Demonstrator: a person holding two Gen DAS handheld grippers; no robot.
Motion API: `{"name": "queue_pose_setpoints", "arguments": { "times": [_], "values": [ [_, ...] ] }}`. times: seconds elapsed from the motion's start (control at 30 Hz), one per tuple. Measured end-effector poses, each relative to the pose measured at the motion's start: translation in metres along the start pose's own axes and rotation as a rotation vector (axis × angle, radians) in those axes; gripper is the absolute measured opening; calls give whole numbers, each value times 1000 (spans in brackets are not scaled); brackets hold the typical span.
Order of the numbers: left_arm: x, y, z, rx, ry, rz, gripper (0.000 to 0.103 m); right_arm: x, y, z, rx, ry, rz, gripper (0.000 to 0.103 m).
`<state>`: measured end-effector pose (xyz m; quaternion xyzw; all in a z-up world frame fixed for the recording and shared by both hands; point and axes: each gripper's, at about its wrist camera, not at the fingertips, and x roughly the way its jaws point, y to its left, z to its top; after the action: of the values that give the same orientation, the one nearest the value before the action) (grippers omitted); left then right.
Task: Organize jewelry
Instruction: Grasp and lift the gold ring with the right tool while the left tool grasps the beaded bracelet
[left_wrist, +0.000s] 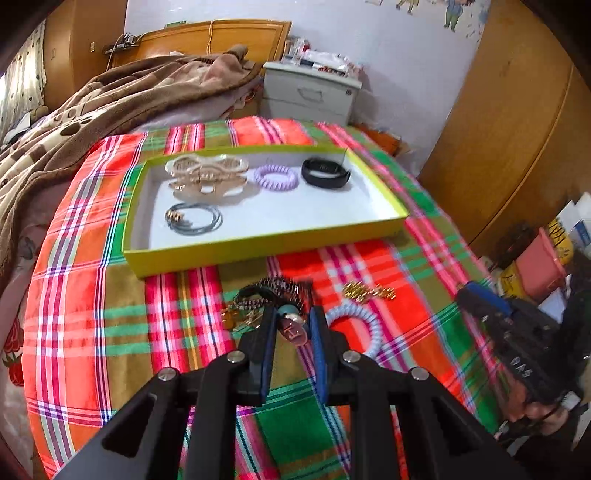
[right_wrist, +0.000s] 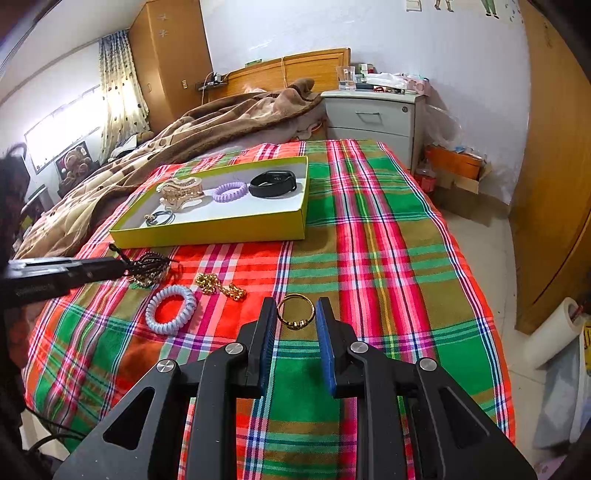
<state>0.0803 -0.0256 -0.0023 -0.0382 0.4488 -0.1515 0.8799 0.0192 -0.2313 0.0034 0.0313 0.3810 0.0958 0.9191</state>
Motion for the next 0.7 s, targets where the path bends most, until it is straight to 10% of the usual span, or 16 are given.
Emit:
{"name": "queue_pose_setpoints", "arguments": {
  "times": [0.53,0.7],
  "values": [
    [-10,28,-11,-58,-9,27,8,-1,6,0,-16,-2,11,23],
    [-5,26,-16,-42,8,27,35,3,6,-1,-9,5,16,23]
  ]
}}
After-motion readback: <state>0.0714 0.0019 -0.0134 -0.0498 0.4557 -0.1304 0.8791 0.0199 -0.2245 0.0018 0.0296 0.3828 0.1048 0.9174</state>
